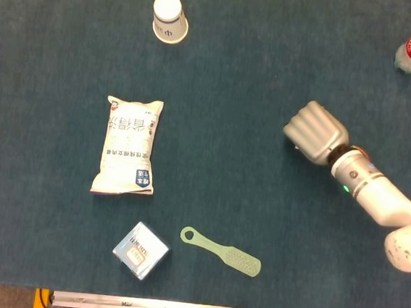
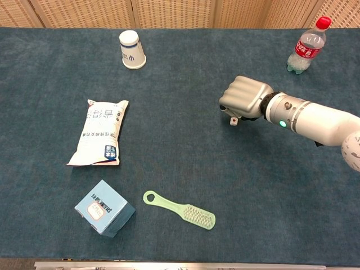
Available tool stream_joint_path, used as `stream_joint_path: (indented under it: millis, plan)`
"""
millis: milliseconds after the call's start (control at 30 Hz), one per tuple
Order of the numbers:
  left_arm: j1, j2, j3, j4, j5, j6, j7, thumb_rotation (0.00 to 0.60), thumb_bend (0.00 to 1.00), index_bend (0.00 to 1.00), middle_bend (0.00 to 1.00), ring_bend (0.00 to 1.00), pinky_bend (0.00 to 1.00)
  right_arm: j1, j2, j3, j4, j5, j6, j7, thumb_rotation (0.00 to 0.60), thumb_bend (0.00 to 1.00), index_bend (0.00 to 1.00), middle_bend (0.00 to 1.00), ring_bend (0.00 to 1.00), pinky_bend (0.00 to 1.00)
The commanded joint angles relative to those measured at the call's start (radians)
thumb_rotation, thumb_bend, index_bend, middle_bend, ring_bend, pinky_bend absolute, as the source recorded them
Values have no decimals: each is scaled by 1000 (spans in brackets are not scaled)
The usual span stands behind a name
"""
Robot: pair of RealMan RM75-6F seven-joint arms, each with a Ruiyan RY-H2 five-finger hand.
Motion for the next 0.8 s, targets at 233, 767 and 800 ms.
stream_joint_path:
  millis: [233,767,800]
  plan:
    - [0,0,0,-1,0,-1,1,600,0,365,277,219,374,-4,10,-6,-23,-11,9,0,600,1000,567,918,943,954]
    - [1,1,2,-2,2,0,5,600,0,365,278,219,374,-8,26,-8,-46,-26,15,9,600,1000,567,918,943,954]
    - [1,1,2,-2,2,0,6,600,0,365,278,219,374,-8,27,-7,-47,-26,14,11,600,1000,567,918,943,954]
